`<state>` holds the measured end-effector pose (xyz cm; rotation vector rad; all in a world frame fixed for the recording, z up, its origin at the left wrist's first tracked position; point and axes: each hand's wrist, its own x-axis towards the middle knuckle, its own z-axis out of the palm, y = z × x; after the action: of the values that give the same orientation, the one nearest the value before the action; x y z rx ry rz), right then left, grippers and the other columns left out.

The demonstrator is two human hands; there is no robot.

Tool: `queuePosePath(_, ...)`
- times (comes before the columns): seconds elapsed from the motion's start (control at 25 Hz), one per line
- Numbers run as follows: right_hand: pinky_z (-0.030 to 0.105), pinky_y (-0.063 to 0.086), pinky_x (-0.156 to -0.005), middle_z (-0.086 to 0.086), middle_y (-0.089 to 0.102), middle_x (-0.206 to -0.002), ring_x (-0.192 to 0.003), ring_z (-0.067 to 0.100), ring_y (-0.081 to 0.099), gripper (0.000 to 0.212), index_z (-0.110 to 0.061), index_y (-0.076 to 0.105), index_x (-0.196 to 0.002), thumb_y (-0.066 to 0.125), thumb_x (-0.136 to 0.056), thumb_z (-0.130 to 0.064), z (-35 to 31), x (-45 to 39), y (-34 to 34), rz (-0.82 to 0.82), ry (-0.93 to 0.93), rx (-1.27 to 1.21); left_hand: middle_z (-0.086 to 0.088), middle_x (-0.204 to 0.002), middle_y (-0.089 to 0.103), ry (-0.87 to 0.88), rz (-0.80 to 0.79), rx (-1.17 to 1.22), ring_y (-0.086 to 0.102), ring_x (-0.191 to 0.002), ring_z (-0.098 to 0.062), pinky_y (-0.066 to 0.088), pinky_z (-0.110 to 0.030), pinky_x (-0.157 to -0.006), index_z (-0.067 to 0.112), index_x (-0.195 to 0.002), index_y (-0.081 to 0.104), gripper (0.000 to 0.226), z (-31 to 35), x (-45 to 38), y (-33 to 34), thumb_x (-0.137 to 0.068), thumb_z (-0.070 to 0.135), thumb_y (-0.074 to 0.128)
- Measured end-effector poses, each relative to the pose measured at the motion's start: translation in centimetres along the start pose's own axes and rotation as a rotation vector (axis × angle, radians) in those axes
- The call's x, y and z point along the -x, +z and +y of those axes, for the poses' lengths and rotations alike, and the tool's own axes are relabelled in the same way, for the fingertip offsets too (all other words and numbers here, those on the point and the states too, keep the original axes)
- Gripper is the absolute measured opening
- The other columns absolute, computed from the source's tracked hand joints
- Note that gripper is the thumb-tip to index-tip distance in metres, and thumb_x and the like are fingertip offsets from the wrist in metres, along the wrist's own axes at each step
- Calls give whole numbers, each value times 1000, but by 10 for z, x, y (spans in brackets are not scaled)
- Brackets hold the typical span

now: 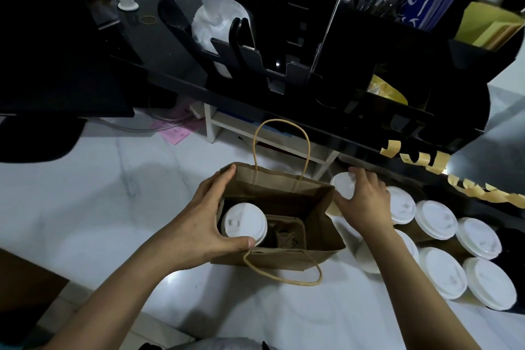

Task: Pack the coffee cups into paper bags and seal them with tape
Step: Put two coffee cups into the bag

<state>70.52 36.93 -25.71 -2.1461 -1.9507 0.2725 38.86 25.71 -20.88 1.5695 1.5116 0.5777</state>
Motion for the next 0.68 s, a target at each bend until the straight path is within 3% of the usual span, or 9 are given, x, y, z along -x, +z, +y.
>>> queuePosePath(0.12,51,23,-121,18,42,-152,-143,39,35,81,-15,35,-153,69,-89,-50,5,-6,4,-57,19,111,38,-151,5,4,0,6,21,-133,11,25,-13,-110,57,-151,-2,123,-1,-1,0,-67,46,88)
queuePosePath(0.24,50,13,-125,18,38,-155,-147,37,30,86,-15,27,-156,64,-90,-56,8,-10,9,-114,57,155,37,-152,6,2,-1,5,22,-134,10,25,-14,-111,58,-150,-2,123,-1,1,0,-67,47,88)
queuePosePath(0.44,50,31,-116,19,40,-151,-137,40,41,93,-13,25,-157,69,-87,-56,2,-5,6,-128,66,85,35,-155,5,-3,-4,-7,25,-134,6,28,-17,-112,60,-149,-3,124,0,4,0,-67,48,88)
queuePosePath(0.56,51,42,-106,18,40,-147,-129,42,46,91,-11,34,-152,76,-82,-50,-7,4,-11,-106,61,-66,33,-156,5,0,-6,-22,27,-134,4,29,-19,-111,60,-149,-4,123,0,4,0,-67,50,87)
queuePosePath(0.68,43,45,-98,14,36,-142,-125,38,48,87,-12,39,-147,79,-79,-49,-21,14,-40,-45,49,-201,32,-156,7,4,2,-12,25,-135,5,28,-20,-113,59,-150,-3,123,0,3,0,-66,52,87)
